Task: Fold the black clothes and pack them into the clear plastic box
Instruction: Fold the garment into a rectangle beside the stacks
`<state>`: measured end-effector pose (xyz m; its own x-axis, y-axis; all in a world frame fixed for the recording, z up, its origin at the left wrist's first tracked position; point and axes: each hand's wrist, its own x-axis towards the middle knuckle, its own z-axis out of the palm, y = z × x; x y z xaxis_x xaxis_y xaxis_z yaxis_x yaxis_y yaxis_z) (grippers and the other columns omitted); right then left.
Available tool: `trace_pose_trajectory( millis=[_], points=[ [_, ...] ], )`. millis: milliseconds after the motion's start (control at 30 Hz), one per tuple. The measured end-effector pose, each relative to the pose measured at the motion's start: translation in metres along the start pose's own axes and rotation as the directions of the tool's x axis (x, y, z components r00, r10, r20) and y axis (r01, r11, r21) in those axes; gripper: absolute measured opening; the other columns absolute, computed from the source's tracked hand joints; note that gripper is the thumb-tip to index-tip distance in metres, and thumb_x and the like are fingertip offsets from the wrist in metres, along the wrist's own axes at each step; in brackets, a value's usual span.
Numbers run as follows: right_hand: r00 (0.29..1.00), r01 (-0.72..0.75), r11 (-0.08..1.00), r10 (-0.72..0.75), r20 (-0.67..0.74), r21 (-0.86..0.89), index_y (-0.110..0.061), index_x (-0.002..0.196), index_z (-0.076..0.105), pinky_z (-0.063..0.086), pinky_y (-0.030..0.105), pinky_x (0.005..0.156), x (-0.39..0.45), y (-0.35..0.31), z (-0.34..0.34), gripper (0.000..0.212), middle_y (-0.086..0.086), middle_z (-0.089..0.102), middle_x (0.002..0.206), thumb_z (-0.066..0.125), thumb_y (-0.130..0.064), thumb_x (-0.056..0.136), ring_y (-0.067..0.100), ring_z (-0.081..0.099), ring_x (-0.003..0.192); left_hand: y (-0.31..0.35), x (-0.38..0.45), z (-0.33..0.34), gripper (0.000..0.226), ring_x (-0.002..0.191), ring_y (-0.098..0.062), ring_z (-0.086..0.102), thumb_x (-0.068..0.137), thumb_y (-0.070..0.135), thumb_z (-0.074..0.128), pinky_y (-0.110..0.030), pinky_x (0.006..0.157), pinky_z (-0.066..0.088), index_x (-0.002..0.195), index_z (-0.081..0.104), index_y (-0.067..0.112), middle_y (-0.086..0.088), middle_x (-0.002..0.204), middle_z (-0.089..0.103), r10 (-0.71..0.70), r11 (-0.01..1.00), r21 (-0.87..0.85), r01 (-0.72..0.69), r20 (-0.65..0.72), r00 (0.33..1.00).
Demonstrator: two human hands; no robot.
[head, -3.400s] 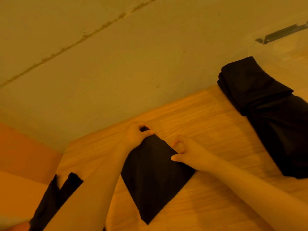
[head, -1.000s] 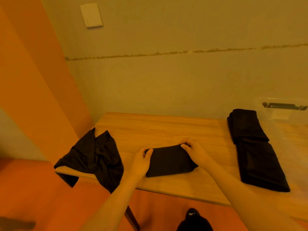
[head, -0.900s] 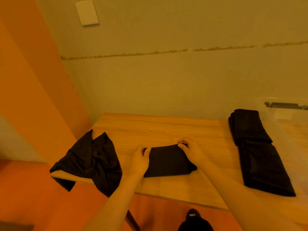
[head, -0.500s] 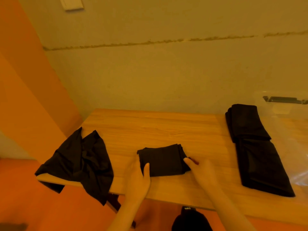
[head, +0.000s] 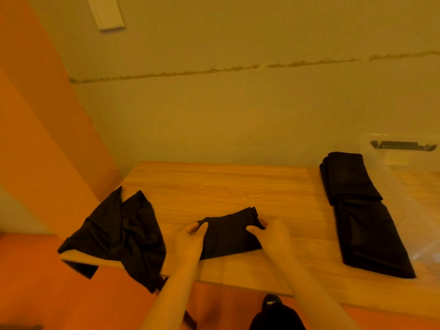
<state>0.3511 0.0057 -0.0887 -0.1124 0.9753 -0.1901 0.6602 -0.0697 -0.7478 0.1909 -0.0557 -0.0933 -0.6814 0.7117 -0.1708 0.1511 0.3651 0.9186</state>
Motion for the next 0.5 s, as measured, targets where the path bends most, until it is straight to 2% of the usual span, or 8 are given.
trace_pose_trajectory(
  millis=[67, 133, 233, 300, 367, 433, 500],
  points=[
    [0.998, -0.010, 0.999, 0.013, 0.065, -0.037, -0.013, 0.138, 0.041, 0.043, 0.029, 0.097, 0.000, -0.006, 0.007, 0.057, 0.006, 0.047, 0.139, 0.062, -0.029, 0.088, 0.020, 0.047, 0.125, 0.002, 0.004, 0.001, 0.037, 0.118, -0.025, 0.052, 0.091, 0.023, 0.057, -0.023, 0.083, 0.037, 0.123, 0.058, 0.004, -0.011, 0.123, 0.060, -0.001, 0.999, 0.032, 0.001, 0.011, 1.000],
    [0.996, -0.020, 1.000, 0.020, 0.082, 0.004, -0.011, 0.135, 0.046, 0.042, 0.031, 0.098, 0.002, -0.010, 0.012, 0.051, 0.007, 0.049, 0.137, 0.062, -0.024, 0.088, 0.022, 0.047, 0.125, 0.003, 0.004, 0.003, 0.033, 0.111, -0.024, 0.054, 0.092, 0.022, 0.056, -0.024, 0.080, 0.038, 0.118, 0.061, 0.003, -0.010, 0.115, 0.062, -0.013, 1.000, 0.004, 0.013, 0.011, 1.000],
    [0.996, -0.073, 0.979, 0.061, 0.067, 0.190, -0.007, 0.113, 0.059, 0.048, 0.034, 0.090, 0.006, -0.009, 0.009, 0.026, 0.008, 0.061, 0.115, 0.060, -0.017, 0.089, 0.024, 0.057, 0.110, -0.003, 0.002, 0.005, 0.023, 0.095, -0.020, 0.059, 0.095, 0.022, 0.051, -0.029, 0.075, 0.044, 0.101, 0.064, 0.004, -0.005, 0.097, 0.063, -0.037, 0.988, -0.150, 0.042, 0.033, 0.999],
    [0.992, -0.109, 0.958, 0.088, 0.088, 0.264, -0.007, 0.117, 0.056, 0.043, 0.029, 0.086, 0.008, -0.009, 0.003, 0.027, 0.004, 0.057, 0.108, 0.057, -0.015, 0.091, 0.025, 0.055, 0.113, -0.005, 0.001, 0.004, 0.024, 0.086, -0.021, 0.061, 0.096, 0.022, 0.047, -0.033, 0.073, 0.047, 0.093, 0.064, 0.005, -0.011, 0.092, 0.064, -0.065, 0.974, -0.216, 0.074, 0.049, 0.997],
    [0.986, -0.128, 0.957, 0.093, 0.141, 0.261, -0.010, 0.117, 0.055, 0.043, 0.027, 0.082, 0.012, -0.006, 0.000, 0.026, 0.002, 0.055, 0.106, 0.056, -0.015, 0.092, 0.023, 0.055, 0.109, -0.005, 0.003, 0.002, 0.026, 0.081, -0.021, 0.059, 0.097, 0.023, 0.046, -0.035, 0.073, 0.047, 0.091, 0.062, 0.004, -0.017, 0.093, 0.063, -0.069, 0.975, -0.207, 0.078, 0.049, 0.996],
    [0.976, -0.164, 0.960, 0.126, 0.175, 0.225, -0.013, 0.104, 0.055, 0.046, 0.026, 0.069, 0.019, -0.003, -0.002, 0.014, 0.004, 0.058, 0.103, 0.057, -0.017, 0.091, 0.017, 0.057, 0.090, -0.004, 0.006, 0.001, 0.021, 0.082, -0.020, 0.058, 0.096, 0.024, 0.047, -0.035, 0.074, 0.046, 0.093, 0.060, 0.008, -0.017, 0.097, 0.061, -0.068, 0.986, -0.152, 0.076, 0.054, 0.996],
    [0.967, -0.228, 0.934, 0.185, 0.176, 0.274, -0.013, 0.103, 0.052, 0.040, 0.025, 0.059, 0.023, -0.003, -0.006, 0.020, 0.005, 0.056, 0.091, 0.063, -0.018, 0.087, 0.016, 0.051, 0.075, -0.003, 0.009, 0.001, 0.021, 0.100, -0.021, 0.058, 0.095, 0.022, 0.051, -0.035, 0.084, 0.047, 0.111, 0.058, 0.010, -0.011, 0.111, 0.061, -0.060, 0.991, -0.115, 0.071, 0.095, 0.994]
  ],
)
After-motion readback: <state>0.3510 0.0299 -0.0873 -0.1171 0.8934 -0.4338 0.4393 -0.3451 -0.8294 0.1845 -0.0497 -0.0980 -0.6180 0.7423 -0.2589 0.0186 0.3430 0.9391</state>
